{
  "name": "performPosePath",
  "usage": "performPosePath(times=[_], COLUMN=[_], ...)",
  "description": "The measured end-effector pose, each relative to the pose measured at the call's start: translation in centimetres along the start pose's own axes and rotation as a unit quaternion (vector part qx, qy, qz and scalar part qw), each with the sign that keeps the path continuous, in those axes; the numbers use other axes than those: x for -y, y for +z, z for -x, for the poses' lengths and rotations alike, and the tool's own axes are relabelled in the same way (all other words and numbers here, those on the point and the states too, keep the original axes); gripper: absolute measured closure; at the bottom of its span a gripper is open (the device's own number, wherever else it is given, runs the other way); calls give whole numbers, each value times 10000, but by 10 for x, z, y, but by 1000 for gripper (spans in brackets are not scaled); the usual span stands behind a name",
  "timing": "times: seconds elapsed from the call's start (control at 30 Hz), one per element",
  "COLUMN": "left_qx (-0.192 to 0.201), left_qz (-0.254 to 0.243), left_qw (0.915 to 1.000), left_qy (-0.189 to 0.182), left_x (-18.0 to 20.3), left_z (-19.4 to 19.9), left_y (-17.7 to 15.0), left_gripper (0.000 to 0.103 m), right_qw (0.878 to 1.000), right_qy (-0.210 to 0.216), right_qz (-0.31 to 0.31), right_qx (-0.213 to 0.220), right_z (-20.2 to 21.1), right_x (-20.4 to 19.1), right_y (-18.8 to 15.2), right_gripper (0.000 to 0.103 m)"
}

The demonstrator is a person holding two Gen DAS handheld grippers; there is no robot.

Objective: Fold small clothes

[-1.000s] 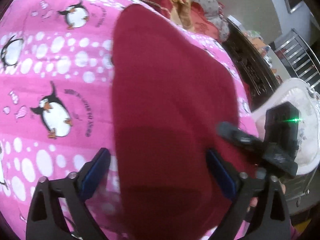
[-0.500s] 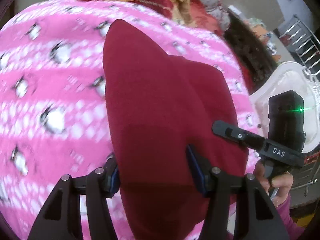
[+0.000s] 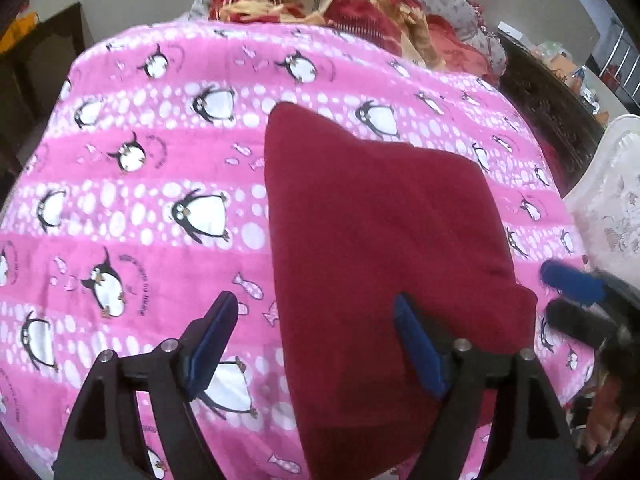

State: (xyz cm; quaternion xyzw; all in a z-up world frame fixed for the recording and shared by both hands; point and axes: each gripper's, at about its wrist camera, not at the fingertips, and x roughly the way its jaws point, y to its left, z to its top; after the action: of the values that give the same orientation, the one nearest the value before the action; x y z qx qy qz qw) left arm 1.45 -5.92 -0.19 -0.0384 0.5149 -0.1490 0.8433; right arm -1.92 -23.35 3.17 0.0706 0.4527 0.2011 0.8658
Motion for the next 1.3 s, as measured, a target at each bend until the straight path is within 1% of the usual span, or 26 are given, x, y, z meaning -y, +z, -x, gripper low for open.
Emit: performPosePath(times=[0.03, 0.07, 0.1, 0.13, 0.2, 0.3, 0.4, 0.43, 0.47, 0.53, 0.57, 0.6, 0.7, 0.8, 0.87, 0.97, 1.03, 1.13, 1.3], left_qx=[47, 95, 125, 166, 302, 485, 649, 731, 835, 983, 1032, 1090, 1211, 1236, 1248, 1143, 1088, 985, 1038], left_qz=[-28, -78, -119, -151, -142, 3, 35, 8, -26, -34, -18, 8, 17, 28, 26, 43, -9, -96, -168], left_qw=[9999, 9998, 9996, 9992, 9984, 9976, 9957, 9946, 9934, 9914, 9909, 9905, 9892, 9889, 9887, 9903, 9910, 9919, 9907], left_qy=[101, 178, 232, 325, 466, 502, 658, 732, 786, 862, 867, 840, 824, 822, 835, 783, 782, 792, 860], left_x=[-1, -2, -6, -9, -10, -16, -19, -18, -18, -17, -16, -16, -11, -4, 0, 7, 11, 17, 22], left_z=[3, 8, 13, 18, 24, 34, 45, 50, 56, 63, 66, 69, 76, 77, 75, 67, 62, 57, 59], left_y=[-4, -9, -13, -17, -18, -22, -23, -23, -24, -23, -23, -22, -18, -17, -18, -22, -25, -28, -32], left_gripper=[24, 24, 24, 24, 24, 23, 23, 23, 23, 21, 20, 20, 19, 19, 18, 16, 16, 16, 16], right_qw=[9998, 9989, 9976, 9969, 9955, 9960, 9975, 9977, 9980, 9977, 9971, 9967, 9932, 9892, 9872, 9835, 9818, 9789, 9770], right_qy=[-105, -321, -498, -564, -685, -681, -583, -560, -511, -505, -577, -649, -1044, -1388, -1500, -1692, -1766, -1892, -1910], right_qz=[110, 152, 94, 29, -109, -201, -241, -279, -370, -436, -449, -444, -401, -346, -394, -536, -594, -718, -900], right_qx=[-140, -322, -479, -545, -651, -536, -319, -254, -97, 112, 199, 220, 317, 329, 360, 363, 380, 287, 301], right_z=[-10, -22, -32, -36, -44, -40, -22, -16, -6, 7, 12, 15, 21, 25, 28, 32, 34, 32, 29], right_x=[-4, -4, 0, 4, 15, 16, 9, 6, 5, -3, -4, -8, -12, -14, -12, -8, -6, 0, 2], right_y=[-5, -12, -19, -24, -39, -41, -34, -34, -31, -28, -25, -23, -18, -19, -22, -28, -32, -36, -38], right_gripper=[57, 62, 63, 66, 67, 67, 60, 51, 42, 35, 32, 32, 30, 27, 24, 20, 19, 18, 17])
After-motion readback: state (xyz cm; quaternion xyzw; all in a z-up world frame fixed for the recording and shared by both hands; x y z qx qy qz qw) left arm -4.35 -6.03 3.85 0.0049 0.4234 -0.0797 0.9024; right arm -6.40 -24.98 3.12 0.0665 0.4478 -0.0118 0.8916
